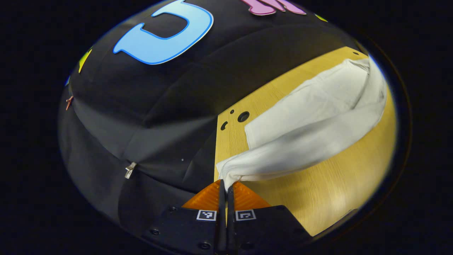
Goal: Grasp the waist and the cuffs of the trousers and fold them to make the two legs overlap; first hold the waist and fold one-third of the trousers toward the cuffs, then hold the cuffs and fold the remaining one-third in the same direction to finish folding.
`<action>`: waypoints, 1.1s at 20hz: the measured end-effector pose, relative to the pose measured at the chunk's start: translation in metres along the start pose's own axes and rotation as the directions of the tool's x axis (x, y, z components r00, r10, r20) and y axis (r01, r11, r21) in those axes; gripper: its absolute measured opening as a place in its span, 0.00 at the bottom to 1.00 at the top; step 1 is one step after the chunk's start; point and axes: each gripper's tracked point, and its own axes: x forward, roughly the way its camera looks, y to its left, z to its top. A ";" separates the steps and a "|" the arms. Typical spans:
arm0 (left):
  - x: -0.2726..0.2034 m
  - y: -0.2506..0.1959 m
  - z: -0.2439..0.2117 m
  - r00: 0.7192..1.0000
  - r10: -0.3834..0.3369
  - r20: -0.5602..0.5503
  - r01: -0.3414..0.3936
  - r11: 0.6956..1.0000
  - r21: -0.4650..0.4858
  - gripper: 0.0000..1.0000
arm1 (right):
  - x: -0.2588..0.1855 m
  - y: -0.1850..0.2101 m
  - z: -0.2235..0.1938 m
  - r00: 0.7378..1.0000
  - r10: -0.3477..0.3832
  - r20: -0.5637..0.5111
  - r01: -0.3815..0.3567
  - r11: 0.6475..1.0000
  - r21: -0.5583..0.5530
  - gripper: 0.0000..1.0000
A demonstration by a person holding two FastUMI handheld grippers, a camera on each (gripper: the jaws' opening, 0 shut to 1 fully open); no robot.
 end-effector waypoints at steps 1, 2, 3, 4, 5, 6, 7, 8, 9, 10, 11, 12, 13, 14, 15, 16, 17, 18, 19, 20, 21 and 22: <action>0.015 0.000 0.007 1.000 -0.005 0.002 0.005 1.000 -0.014 0.05 | 0.010 0.000 0.006 1.000 -0.002 -0.004 0.003 0.999 0.041 0.07; 0.030 -0.003 0.011 1.000 -0.014 -0.012 0.014 0.999 -0.029 0.05 | 0.020 0.001 0.008 1.000 -0.005 -0.011 0.006 0.997 0.082 0.07; 0.041 -0.006 0.014 0.999 -0.027 -0.017 0.026 0.997 -0.070 0.05 | 0.028 0.004 0.011 1.000 -0.004 -0.023 0.006 0.992 0.127 0.07; 0.054 -0.008 0.020 0.999 -0.036 -0.019 0.033 0.990 -0.136 0.05 | 0.036 0.007 0.011 0.999 0.001 -0.033 0.004 0.985 0.171 0.07; 0.066 -0.007 0.024 0.999 -0.034 -0.020 0.029 0.977 -0.210 0.05 | 0.043 0.010 0.009 0.999 0.009 -0.044 0.001 0.978 0.208 0.07; 0.078 -0.008 0.029 0.999 -0.035 -0.027 0.026 0.959 -0.282 0.05 | 0.049 0.011 0.009 0.999 0.010 -0.053 0.003 0.973 0.231 0.07; 0.087 -0.008 0.032 0.999 -0.040 -0.031 0.028 0.946 -0.323 0.05 | 0.052 0.009 0.011 0.998 0.012 -0.060 0.003 0.967 0.255 0.07; 0.095 -0.011 0.036 0.998 -0.050 -0.039 0.033 0.936 -0.350 0.05 | 0.057 0.010 0.011 0.998 0.017 -0.067 0.002 0.959 0.284 0.07; 0.101 -0.017 0.038 0.997 -0.054 -0.046 0.034 0.933 -0.359 0.05 | 0.058 0.008 0.008 0.997 0.026 -0.073 -0.001 0.947 0.322 0.07; 0.106 -0.019 0.036 0.997 -0.056 -0.055 0.032 0.931 -0.364 0.06 | 0.058 0.008 0.005 0.996 0.040 -0.083 -0.007 0.930 0.368 0.09; 0.108 -0.024 0.032 0.996 -0.062 -0.066 0.033 0.928 -0.370 0.06 | 0.059 0.007 0.004 0.994 0.055 -0.096 -0.010 0.909 0.417 0.11; 0.111 -0.033 0.029 0.993 -0.086 -0.083 0.048 0.923 -0.381 0.09 | 0.060 0.004 0.001 0.992 0.061 -0.115 0.000 0.884 0.468 0.18; 0.113 -0.040 0.023 0.990 -0.102 -0.101 0.054 0.917 -0.395 0.10 | 0.062 0.004 0.000 0.990 0.067 -0.126 0.006 0.863 0.505 0.23; 0.111 -0.045 0.022 0.988 -0.116 -0.107 0.061 0.907 -0.417 0.27 | 0.065 0.006 -0.001 0.989 0.076 -0.129 0.005 0.846 0.534 0.36; 0.111 -0.047 0.022 0.987 -0.120 -0.103 0.062 0.893 -0.445 0.44 | 0.064 0.005 -0.003 0.988 0.076 -0.134 0.011 0.835 0.550 0.42; 0.107 -0.046 0.023 0.988 -0.120 -0.095 0.061 0.878 -0.474 0.61 | 0.062 0.005 -0.003 0.989 0.074 -0.129 0.011 0.829 0.559 0.61; 0.101 -0.046 0.023 0.989 -0.123 -0.085 0.065 0.863 -0.502 0.78 | 0.062 0.005 -0.007 0.990 0.066 -0.124 0.016 0.826 0.564 0.81; 0.094 -0.045 0.025 0.989 -0.126 -0.073 0.069 0.847 -0.528 0.95 | 0.054 0.000 -0.004 0.991 0.050 -0.121 0.028 0.821 0.570 1.00; 0.088 -0.043 0.027 0.990 -0.124 -0.064 0.068 0.831 -0.552 0.97 | 0.054 -0.001 -0.005 0.992 0.038 -0.118 0.039 0.808 0.587 0.98; 0.081 -0.040 0.029 0.991 -0.119 -0.057 0.065 0.814 -0.578 0.98 | 0.050 0.001 -0.006 0.993 0.031 -0.110 0.044 0.786 0.616 0.98; 0.075 -0.039 0.031 0.992 -0.119 -0.043 0.070 0.797 -0.600 0.98 | 0.046 0.003 -0.007 0.994 0.029 -0.101 0.045 0.755 0.654 0.98; 0.068 -0.038 0.035 0.993 -0.118 -0.025 0.077 0.784 -0.616 0.98 | 0.040 0.007 -0.010 0.995 0.034 -0.098 0.043 0.724 0.688 0.98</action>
